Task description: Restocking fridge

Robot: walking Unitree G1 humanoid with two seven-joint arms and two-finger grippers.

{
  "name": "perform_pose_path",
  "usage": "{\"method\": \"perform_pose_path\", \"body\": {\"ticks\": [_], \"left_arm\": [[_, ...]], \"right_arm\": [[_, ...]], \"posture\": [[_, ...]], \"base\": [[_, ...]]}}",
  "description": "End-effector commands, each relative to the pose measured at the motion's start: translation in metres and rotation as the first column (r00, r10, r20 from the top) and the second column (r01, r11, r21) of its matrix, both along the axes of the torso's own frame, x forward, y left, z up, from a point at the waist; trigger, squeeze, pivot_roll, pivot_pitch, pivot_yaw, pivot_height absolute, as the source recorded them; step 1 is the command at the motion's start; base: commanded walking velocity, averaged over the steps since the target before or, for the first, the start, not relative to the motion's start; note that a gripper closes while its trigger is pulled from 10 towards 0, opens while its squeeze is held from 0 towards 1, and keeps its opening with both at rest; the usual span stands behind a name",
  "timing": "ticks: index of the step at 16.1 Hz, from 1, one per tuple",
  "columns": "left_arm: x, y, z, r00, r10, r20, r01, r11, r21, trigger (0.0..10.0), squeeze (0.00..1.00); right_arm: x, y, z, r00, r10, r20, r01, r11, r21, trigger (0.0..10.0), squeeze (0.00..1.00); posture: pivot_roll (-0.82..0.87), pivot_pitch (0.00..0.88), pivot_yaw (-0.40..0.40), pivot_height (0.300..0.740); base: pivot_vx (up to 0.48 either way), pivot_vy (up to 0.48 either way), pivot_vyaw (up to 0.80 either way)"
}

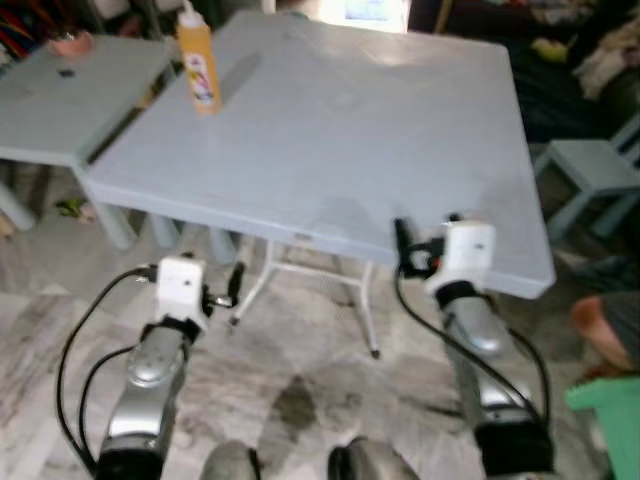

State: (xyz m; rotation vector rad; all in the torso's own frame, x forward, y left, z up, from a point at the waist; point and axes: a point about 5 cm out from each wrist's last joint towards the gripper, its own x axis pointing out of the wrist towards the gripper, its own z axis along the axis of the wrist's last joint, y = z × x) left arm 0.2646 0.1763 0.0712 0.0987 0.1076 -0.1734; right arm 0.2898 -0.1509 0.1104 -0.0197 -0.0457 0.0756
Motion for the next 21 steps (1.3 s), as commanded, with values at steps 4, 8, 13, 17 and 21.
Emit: {"method": "perform_pose_path", "body": {"ticks": [4,8,13,17,21], "left_arm": [[-0.0005,0.0073,0.0024,1.0,0.015,0.008,-0.015,1.0,0.001,10.0,0.0],[0.0002,0.0052,0.0029,1.0,0.0,0.013,0.0,1.0,0.0,10.0,0.0],[0.0009,0.0035,0.003,1.0,-0.004,0.01,0.004,1.0,-0.01,10.0,0.0],[0.0016,0.0024,0.0033,1.0,-0.012,0.015,0.012,1.0,-0.007,10.0,0.0],[0.0011,0.0016,0.004,1.0,-0.018,0.022,0.018,1.0,-0.004,10.0,0.0]], "right_arm": [[0.002,0.01,0.0057,1.0,0.021,0.022,-0.022,1.0,0.011,10.0,0.0],[0.002,0.0088,0.0059,0.999,0.02,0.029,-0.02,1.0,0.003,10.0,0.0],[0.0022,0.0095,0.0054,0.999,0.021,0.028,-0.021,1.0,0.002,10.0,0.0],[0.004,0.0103,0.005,1.0,0.018,0.019,-0.018,1.0,0.005,10.0,0.0],[0.005,0.0104,0.0051,1.0,0.02,0.021,-0.02,1.0,0.002,10.0,0.0]], "posture": [[-0.02,0.088,-0.041,0.74],[-0.02,0.089,-0.04,0.74],[-0.02,0.087,-0.041,0.74],[-0.02,0.084,-0.043,0.74],[-0.02,0.081,-0.045,0.74]], "base": [[0.0,0.0,-0.33],[0.062,0.137,-0.2],[0.258,0.375,0.0],[0.12,0.369,-0.35],[0.0,0.0,-0.8]]}}
